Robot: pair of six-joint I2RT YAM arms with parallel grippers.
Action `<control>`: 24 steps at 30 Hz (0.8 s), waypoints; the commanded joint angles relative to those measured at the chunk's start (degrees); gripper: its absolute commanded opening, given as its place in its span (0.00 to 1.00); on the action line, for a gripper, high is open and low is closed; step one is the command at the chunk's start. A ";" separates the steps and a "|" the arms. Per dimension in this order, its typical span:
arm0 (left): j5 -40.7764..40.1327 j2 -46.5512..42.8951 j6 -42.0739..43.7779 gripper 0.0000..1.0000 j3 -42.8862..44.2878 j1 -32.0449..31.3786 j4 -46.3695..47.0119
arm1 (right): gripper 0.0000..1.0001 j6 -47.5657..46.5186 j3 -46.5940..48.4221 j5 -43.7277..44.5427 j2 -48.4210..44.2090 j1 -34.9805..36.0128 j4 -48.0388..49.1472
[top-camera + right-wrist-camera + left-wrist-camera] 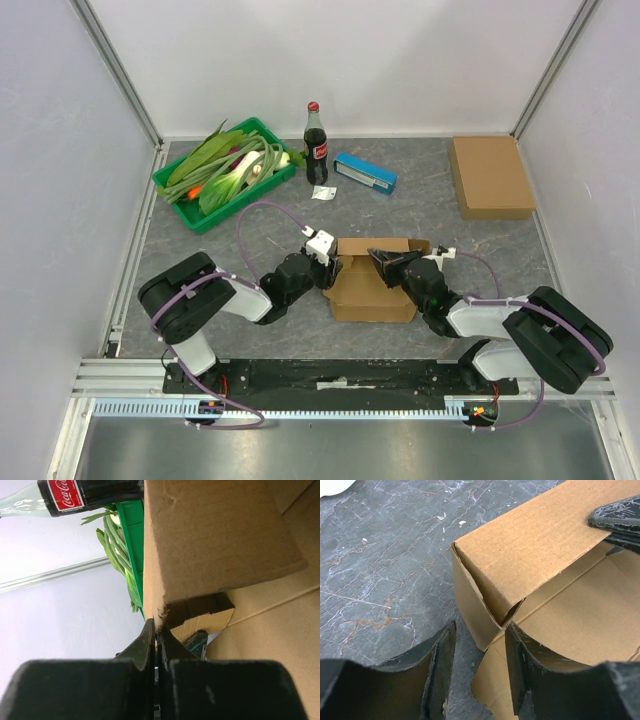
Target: Fold the paper box
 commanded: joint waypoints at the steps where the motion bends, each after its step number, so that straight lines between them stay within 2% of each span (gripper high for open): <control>1: -6.33 1.55 -0.87 0.51 0.48 -1.88 4.57 | 0.00 -0.27 -1.94 2.19 1.25 0.68 -0.64; 11: -17.23 5.07 -2.09 0.39 4.35 -5.48 3.26 | 0.00 0.87 -1.24 2.80 3.62 1.47 1.83; 15: -17.16 3.06 -3.33 0.40 6.02 -5.57 0.71 | 0.00 0.70 -0.18 3.06 3.19 1.47 1.04; 21: -16.97 3.75 -6.14 0.45 9.44 -5.66 -3.95 | 0.00 0.78 -0.01 2.98 3.01 1.56 0.86; 24: -20.21 5.77 -6.84 0.38 11.90 -5.92 -6.41 | 0.00 0.70 0.61 2.72 3.01 1.47 0.16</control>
